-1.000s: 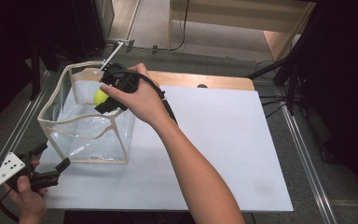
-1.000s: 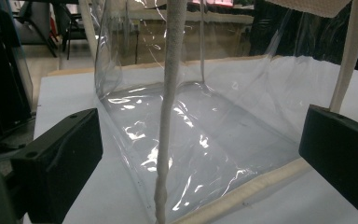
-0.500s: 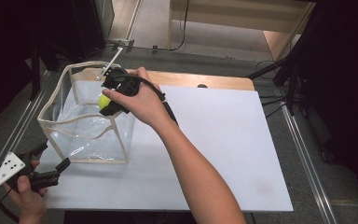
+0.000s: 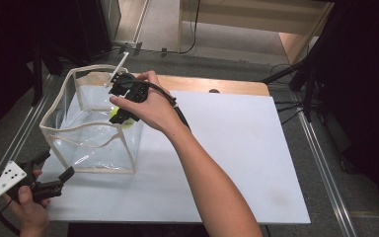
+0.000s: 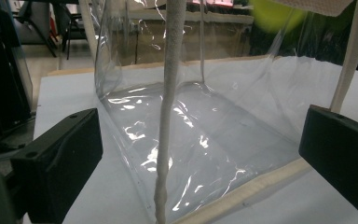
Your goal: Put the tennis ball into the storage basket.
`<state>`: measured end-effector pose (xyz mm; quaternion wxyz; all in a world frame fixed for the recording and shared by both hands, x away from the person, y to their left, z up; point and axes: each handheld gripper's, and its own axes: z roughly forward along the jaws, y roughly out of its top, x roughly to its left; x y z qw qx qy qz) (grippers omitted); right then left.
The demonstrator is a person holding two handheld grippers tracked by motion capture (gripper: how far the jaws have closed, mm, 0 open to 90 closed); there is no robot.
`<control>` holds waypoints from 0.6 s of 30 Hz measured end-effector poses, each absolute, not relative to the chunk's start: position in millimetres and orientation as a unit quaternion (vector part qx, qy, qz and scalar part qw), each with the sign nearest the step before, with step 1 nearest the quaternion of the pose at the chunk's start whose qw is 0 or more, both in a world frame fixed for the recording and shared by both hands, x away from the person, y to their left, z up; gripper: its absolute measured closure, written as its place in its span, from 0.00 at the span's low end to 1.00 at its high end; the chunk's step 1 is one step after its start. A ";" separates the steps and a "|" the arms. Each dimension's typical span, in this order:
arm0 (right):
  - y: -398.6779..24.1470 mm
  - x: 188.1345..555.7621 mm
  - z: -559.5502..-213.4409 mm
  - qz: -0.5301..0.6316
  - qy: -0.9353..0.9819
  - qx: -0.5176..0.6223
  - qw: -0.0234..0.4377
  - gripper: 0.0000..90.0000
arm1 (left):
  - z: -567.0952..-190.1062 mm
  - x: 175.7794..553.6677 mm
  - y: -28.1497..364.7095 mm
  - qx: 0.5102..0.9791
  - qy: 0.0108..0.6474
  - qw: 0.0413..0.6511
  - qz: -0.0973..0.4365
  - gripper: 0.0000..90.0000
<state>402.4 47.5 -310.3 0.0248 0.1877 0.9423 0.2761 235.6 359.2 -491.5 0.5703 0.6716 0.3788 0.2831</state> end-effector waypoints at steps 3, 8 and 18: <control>43.7 401.5 -305.2 0.281 0.938 0.199 0.032 0.14 | -491.5 235.6 359.3 0.671 0.380 0.570 0.283 0.00; 33.8 398.7 -297.9 0.298 0.932 0.202 0.046 0.12 | -491.6 235.6 359.2 0.671 0.380 0.571 0.282 0.00; 12.5 390.3 -288.1 0.329 0.921 0.203 0.055 0.11 | -491.4 235.4 359.3 0.675 0.379 0.566 0.284 0.00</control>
